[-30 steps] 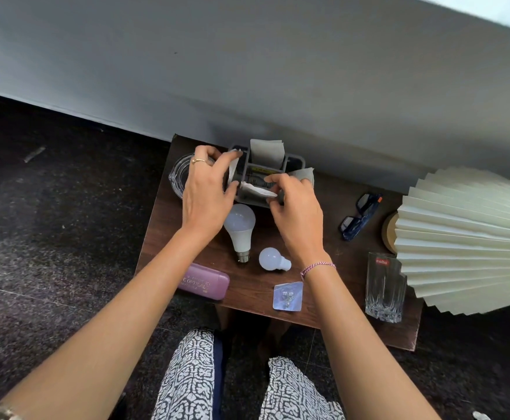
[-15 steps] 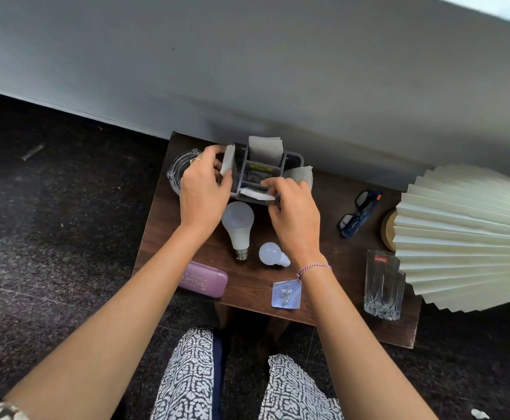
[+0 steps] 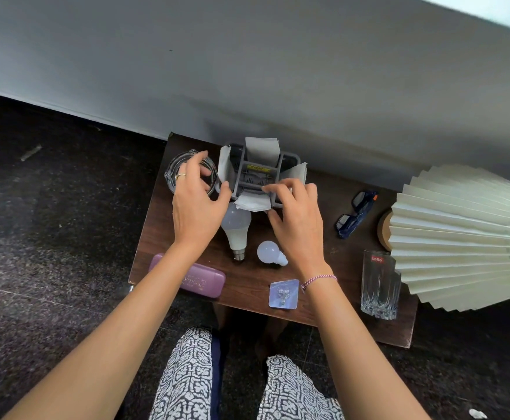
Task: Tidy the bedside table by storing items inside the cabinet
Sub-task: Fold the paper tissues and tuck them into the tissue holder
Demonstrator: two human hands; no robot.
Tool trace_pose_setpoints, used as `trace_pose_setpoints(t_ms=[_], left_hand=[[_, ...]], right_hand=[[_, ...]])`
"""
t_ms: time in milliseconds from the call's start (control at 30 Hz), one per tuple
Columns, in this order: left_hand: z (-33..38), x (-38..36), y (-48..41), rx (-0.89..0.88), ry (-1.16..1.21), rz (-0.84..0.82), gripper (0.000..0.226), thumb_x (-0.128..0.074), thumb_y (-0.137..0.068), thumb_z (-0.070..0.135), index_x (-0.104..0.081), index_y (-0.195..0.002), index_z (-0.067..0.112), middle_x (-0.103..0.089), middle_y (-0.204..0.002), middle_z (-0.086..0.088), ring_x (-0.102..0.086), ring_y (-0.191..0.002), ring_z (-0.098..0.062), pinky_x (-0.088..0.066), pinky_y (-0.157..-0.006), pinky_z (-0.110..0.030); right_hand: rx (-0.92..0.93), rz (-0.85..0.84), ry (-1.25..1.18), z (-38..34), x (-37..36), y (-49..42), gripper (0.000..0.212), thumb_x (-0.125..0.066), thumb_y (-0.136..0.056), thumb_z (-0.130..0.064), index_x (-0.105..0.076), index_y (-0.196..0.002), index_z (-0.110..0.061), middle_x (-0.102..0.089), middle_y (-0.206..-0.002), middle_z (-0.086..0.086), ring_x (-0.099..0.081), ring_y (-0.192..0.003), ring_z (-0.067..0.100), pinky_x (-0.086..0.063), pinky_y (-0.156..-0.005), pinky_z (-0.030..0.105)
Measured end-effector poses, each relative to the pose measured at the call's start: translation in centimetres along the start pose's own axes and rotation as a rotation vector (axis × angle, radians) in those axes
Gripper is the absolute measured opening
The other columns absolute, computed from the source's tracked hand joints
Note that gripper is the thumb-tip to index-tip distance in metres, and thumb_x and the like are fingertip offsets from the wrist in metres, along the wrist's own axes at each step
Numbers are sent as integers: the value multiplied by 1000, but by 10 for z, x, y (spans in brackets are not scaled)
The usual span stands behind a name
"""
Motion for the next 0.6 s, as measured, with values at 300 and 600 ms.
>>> trace_pose_setpoints(t_ms=[300, 600], left_hand=[[-11, -2, 11, 58, 15, -3, 49, -63, -82, 21, -46, -128, 15, -56, -101, -2, -52, -75, -11, -41, -72, -19], [-12, -8, 8, 175, 53, -7, 37, -62, -85, 17, -51, -120, 16, -56, -73, 9, -56, -68, -6, -47, -76, -25]], right_hand=[[-110, 85, 22, 6, 1, -7, 11, -70, -80, -21, -69, -91, -16, -61, -100, 2, -46, -87, 21, -41, -65, 28], [-107, 11, 113, 2, -2, -15, 28, -66, -81, -22, -65, -108, -20, -56, -112, 6, -45, -95, 26, -30, -70, 29]])
Point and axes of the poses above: each hand's wrist, its own y-axis away from the middle knuckle, its own x-axis out of the back of the hand, z = x × y, the point moved 5 cm from there along -y, towards the middle knuckle
